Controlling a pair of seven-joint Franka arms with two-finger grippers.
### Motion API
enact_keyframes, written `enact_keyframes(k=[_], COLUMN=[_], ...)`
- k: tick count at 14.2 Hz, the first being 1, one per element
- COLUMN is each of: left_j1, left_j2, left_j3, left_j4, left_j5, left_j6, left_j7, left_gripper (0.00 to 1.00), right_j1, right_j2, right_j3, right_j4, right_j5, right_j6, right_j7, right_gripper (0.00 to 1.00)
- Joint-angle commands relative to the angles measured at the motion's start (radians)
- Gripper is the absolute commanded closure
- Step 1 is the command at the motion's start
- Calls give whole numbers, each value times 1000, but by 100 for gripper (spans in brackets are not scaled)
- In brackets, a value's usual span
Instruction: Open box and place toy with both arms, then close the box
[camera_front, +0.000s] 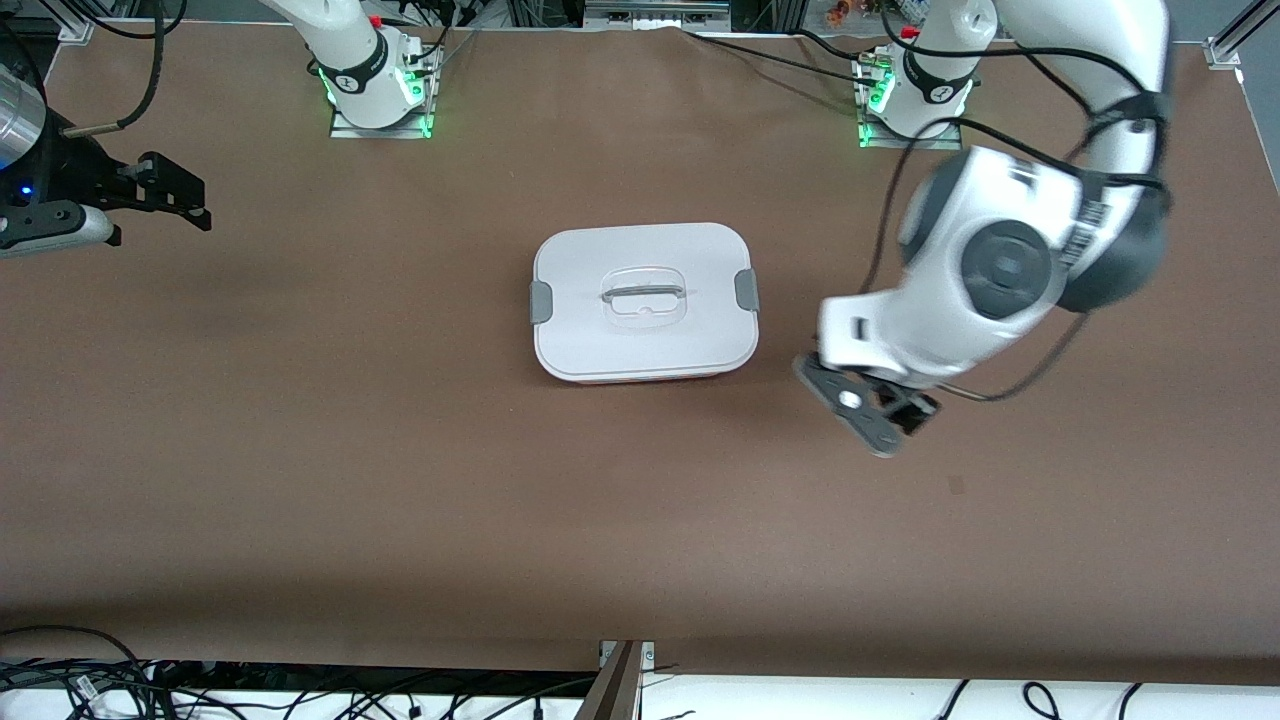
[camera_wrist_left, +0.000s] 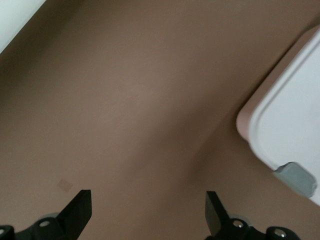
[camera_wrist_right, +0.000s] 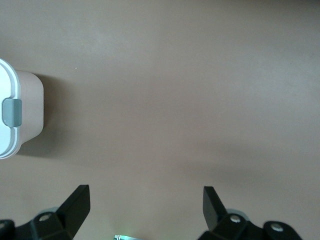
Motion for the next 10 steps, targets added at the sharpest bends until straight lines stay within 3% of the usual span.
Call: enact_keyframes(k=[1, 6, 10], left_j1=[108, 234, 282], left_j2=[-19, -151, -277], left_j3=[-8, 47, 63], left_j4=[-6, -32, -114], left_j5=[-34, -34, -23], left_j6=[-25, -28, -144], left_j7=[36, -60, -295], left_gripper=[0, 0, 0], right_j1=[-10, -10, -10], right_j2=[6, 6, 6], right_j3=[7, 7, 7], right_j4=[21, 19, 19], right_j5=[-2, -4, -4], right_j6=[-21, -21, -21], right_j7=[-6, -6, -8], right_gripper=[0, 0, 0])
